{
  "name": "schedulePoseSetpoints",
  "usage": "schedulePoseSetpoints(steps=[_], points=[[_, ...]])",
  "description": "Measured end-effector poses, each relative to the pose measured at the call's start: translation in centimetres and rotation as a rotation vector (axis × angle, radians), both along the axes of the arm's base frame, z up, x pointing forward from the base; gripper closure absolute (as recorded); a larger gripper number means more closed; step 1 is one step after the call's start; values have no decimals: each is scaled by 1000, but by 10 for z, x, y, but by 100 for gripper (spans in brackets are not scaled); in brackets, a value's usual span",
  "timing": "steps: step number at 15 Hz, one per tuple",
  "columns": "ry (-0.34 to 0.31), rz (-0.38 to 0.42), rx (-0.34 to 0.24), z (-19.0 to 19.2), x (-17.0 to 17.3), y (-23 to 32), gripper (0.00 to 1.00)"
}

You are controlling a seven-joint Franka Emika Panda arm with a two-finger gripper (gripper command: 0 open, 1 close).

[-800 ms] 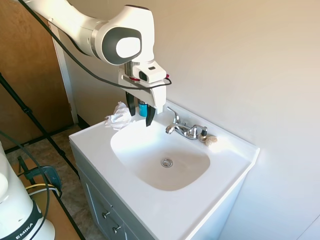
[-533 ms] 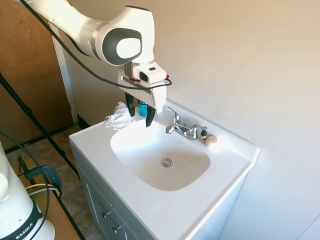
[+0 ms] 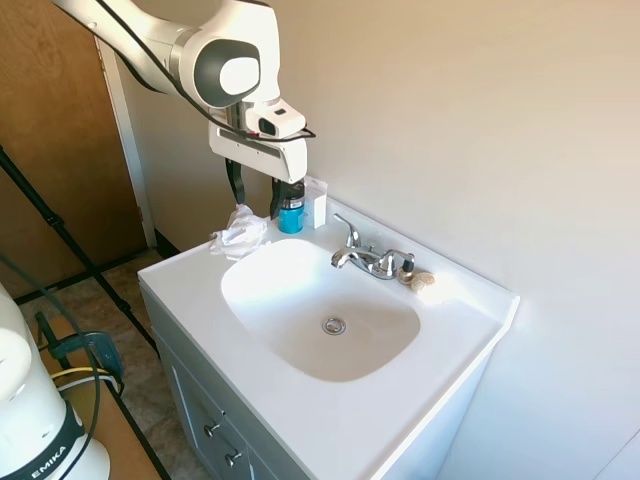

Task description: Throw the tissue in the trash bin

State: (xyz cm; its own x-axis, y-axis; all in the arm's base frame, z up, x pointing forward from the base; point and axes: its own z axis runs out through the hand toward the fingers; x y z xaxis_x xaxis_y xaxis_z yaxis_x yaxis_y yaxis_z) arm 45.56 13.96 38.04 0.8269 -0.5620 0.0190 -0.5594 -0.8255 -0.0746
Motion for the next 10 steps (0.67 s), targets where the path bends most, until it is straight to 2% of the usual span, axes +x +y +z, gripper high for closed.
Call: schedulePoseSetpoints(steps=[7,10], points=[[72,67,22,-60,20,71,0],[101,68,13,-87,26,93,0]])
